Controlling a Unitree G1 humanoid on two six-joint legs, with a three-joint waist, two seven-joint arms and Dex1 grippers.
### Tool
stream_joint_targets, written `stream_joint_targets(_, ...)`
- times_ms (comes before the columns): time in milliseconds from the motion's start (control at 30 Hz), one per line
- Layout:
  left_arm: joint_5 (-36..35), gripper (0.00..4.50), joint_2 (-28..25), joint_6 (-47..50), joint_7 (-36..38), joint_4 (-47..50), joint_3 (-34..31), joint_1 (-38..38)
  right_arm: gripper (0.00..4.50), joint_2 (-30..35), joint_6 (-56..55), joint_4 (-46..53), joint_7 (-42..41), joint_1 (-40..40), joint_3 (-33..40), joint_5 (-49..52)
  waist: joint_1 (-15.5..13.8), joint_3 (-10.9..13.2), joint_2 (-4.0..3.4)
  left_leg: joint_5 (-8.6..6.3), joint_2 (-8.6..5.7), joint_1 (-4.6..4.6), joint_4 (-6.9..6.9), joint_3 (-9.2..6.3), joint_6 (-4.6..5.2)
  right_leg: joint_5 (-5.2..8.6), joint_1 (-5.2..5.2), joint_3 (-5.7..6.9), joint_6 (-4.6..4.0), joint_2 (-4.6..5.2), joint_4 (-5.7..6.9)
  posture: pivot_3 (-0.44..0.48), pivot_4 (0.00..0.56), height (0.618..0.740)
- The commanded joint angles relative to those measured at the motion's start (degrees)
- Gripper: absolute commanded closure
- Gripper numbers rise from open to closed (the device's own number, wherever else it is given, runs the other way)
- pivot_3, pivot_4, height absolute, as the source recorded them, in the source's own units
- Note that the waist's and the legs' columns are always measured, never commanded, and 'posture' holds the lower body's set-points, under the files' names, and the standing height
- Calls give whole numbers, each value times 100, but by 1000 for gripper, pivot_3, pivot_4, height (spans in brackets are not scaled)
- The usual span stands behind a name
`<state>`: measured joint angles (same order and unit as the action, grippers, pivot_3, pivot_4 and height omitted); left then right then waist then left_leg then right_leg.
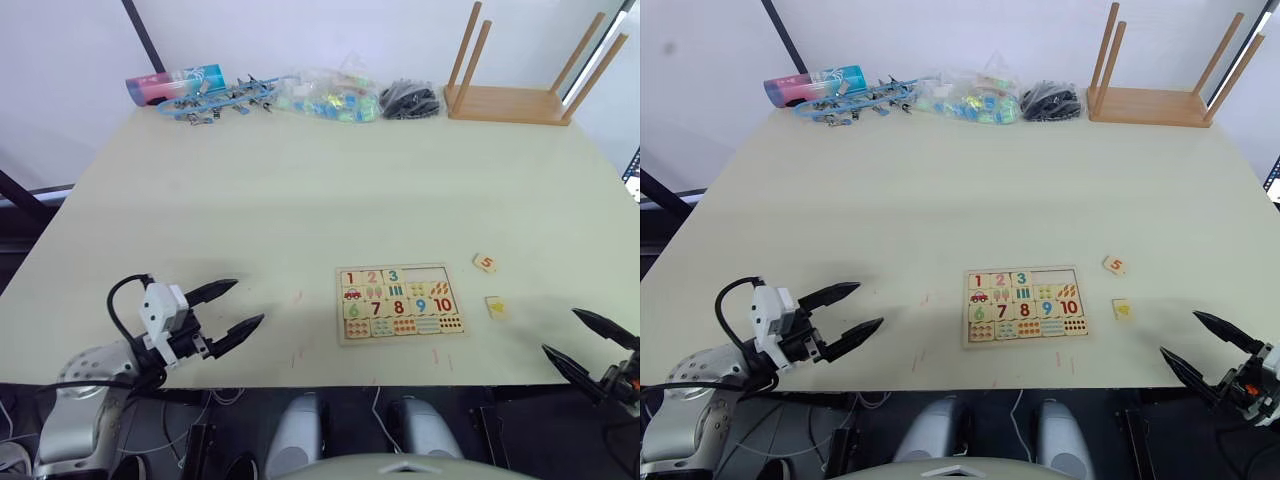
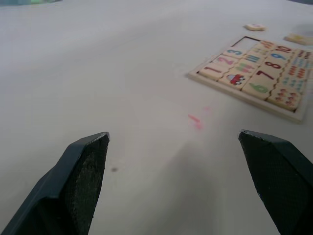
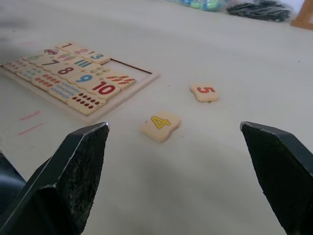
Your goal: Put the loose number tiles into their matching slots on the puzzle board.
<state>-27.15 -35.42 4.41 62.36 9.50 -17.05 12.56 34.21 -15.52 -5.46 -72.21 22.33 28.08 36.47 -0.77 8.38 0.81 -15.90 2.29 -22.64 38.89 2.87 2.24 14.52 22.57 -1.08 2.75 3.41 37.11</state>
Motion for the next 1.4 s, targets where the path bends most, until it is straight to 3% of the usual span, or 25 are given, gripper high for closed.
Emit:
stream_joint_targets(33, -71, 41, -123, -108, 149, 212, 148, -196, 0, 302, 208, 253, -116, -176, -110, -75, 0, 0, 0, 0, 0, 0, 0, 0, 0, 0, 0, 3, 0, -1, -1, 0, 150, 737)
stream_joint_targets(500, -159, 41, -440, -168, 904, 209, 604, -797, 0, 1138, 361, -544, -836, -1607, -1028, -857, 0, 2, -1, 1, -4, -1, 0, 3, 2, -1, -1, 10, 2, -44, -3, 0, 150, 737)
stream_joint_targets(1067, -362, 41, -626, -269, 1786, -207, 800, -1359, 0, 1421, -290, -1889, -1567, -3280, -2234, -1901, 4, 6, -2, 2, -3, -1, 1, 6, 1, -11, 1, 7, 20, -59, -3, 0, 150, 737)
stream_joint_targets(1400, -346, 41, -669, -392, 2068, -317, 808, -1438, 0, 1556, -668, -2491, -1732, -3729, -2634, -2321, 6, 7, -3, 2, -2, 0, 2, 7, 1, -9, 0, 6, 17, -58, -2, 0, 150, 737)
